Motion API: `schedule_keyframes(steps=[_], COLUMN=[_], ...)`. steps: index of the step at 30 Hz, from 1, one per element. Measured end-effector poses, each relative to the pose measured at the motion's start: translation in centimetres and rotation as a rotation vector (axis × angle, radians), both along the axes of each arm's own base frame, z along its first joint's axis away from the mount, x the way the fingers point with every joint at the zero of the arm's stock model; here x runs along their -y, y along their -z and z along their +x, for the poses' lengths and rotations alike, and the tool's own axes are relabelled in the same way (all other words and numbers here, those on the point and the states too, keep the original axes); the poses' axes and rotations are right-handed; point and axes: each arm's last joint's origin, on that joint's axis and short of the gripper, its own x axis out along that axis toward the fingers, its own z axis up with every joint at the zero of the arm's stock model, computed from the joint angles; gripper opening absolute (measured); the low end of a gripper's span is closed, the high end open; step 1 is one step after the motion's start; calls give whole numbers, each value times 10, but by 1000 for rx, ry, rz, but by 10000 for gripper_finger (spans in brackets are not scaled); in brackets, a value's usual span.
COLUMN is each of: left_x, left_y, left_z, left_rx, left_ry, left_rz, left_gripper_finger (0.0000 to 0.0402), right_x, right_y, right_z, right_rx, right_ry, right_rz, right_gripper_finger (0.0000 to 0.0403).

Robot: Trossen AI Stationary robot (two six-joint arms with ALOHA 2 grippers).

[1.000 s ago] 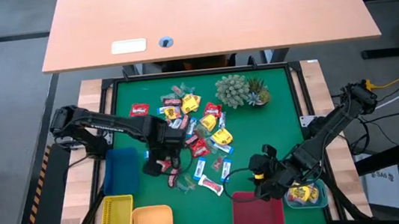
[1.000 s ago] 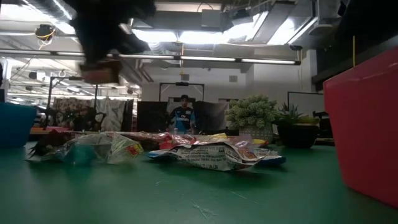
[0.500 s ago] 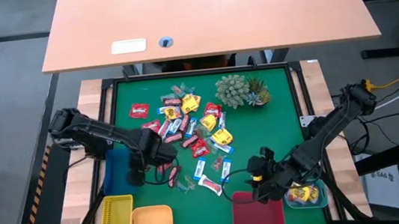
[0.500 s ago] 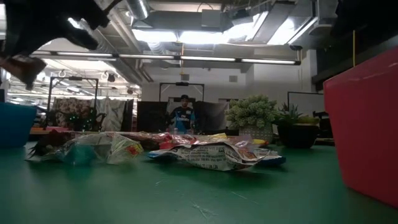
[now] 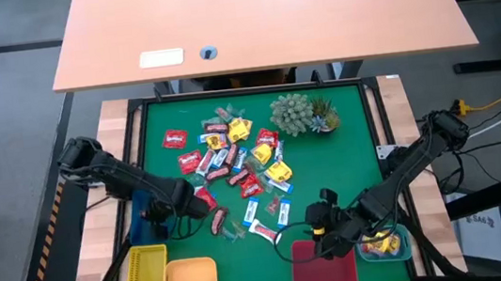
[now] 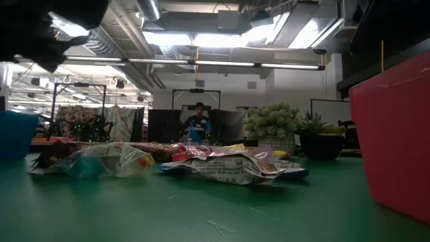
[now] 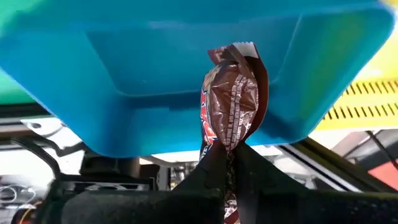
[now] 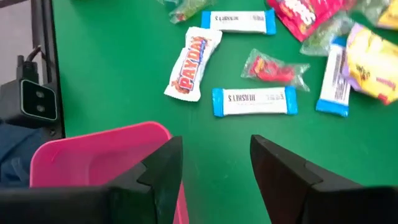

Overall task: Sort candy
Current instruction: Put the brown chocolate into the blue bin, then put the blue chocolate into the red bin

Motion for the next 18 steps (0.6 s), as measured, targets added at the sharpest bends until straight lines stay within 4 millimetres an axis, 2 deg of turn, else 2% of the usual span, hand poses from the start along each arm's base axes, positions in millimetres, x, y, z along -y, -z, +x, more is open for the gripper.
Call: schedule_keyframes(steps=[7, 12, 18], left_x=[4, 3, 2], left_y=[7, 7, 7], left_z=[-8, -8, -8], left_rx=[-5, 7, 15], left_ry=[74, 28, -11], left_rz=[83, 164, 216], left_gripper_finger=[9, 56, 121], right_x=[9, 22, 34], right_y=[0, 0, 0], right_z=[7, 16, 23], right_rx=[5, -8, -34], right_ry=[-30, -22, -136], right_rz=[-53, -61, -136], right_gripper_finger=[186, 186, 186])
